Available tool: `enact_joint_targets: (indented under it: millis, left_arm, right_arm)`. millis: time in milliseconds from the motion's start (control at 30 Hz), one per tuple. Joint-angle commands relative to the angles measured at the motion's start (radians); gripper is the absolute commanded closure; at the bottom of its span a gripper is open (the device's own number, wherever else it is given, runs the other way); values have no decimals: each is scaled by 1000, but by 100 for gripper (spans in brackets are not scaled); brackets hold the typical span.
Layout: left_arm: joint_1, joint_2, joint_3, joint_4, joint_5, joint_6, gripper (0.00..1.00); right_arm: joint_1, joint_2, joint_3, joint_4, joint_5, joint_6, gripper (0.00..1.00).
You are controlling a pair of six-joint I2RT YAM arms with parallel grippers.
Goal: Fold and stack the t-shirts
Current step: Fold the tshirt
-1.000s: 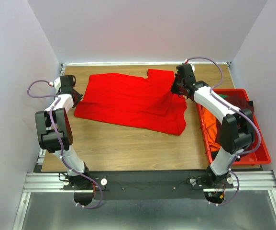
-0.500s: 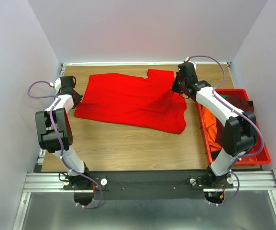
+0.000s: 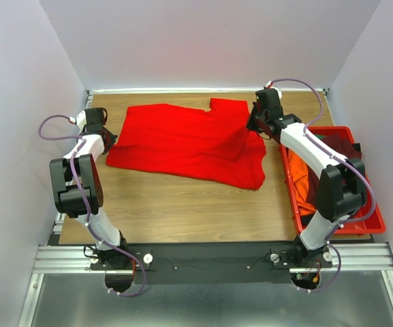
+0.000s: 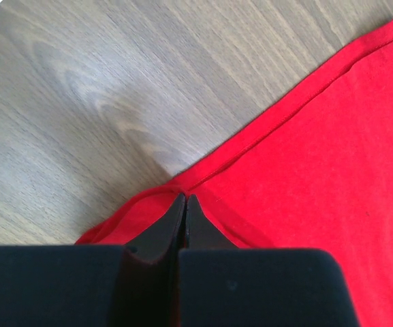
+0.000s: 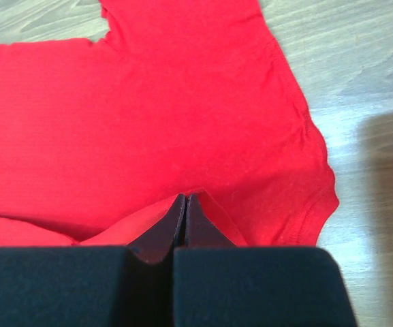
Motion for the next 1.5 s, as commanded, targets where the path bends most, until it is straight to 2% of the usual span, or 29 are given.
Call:
enact_joint_targets:
  millis: [0,400,500,533,567,633,667,767,800,867,933,1067,1167,1300,1467]
  left_arm:
    - [11,-35,16,-9,-31,14,97]
    - [11,31,39,37,47,43,97]
    - [12,41,50,49,64,53,89]
    - [11,47,55,50,66,56,83]
    - [12,51,67,59,77,69,73]
    - [12,63,88,57,90,88,61]
    - [12,63,114,47,91,99,54]
    - [12,29,127,29,88,103,43]
    - [11,-6,116,23,87,96,42]
    - [6,-58,61,6,71,62,43]
    - [-9,-157,-9,17,48,-10,43]
    - [-100,-287,-224,98,-21,-102,45]
    - [-138,-316,-299,124,-17,-128,46]
    - [-211,-333,-349,170,-12,-142,46]
    - [-236,-370,-366,184,-12,-122,46]
  right_arm:
    - [-19,28,-7,3,35,-9,100]
    - [-23,80,3,4,23,-7,100]
    - [-25,103,19,3,16,-5,100]
    - [-26,123,25,4,15,-5,100]
    - [-26,132,44,4,18,-5,97]
    - [-32,156,64,3,13,-7,92]
    - [-39,179,71,3,3,-7,83]
    - [-46,207,102,1,-13,-18,63]
    - [-49,200,107,1,-14,-22,52]
    - [-48,181,93,4,-26,-21,38]
    - [-48,152,50,3,-56,-18,32]
    - [7,53,-72,18,-48,4,32]
    - [47,22,-173,44,-37,24,32]
    - [70,31,-238,83,-40,50,35]
    - [99,86,-243,121,-51,73,37]
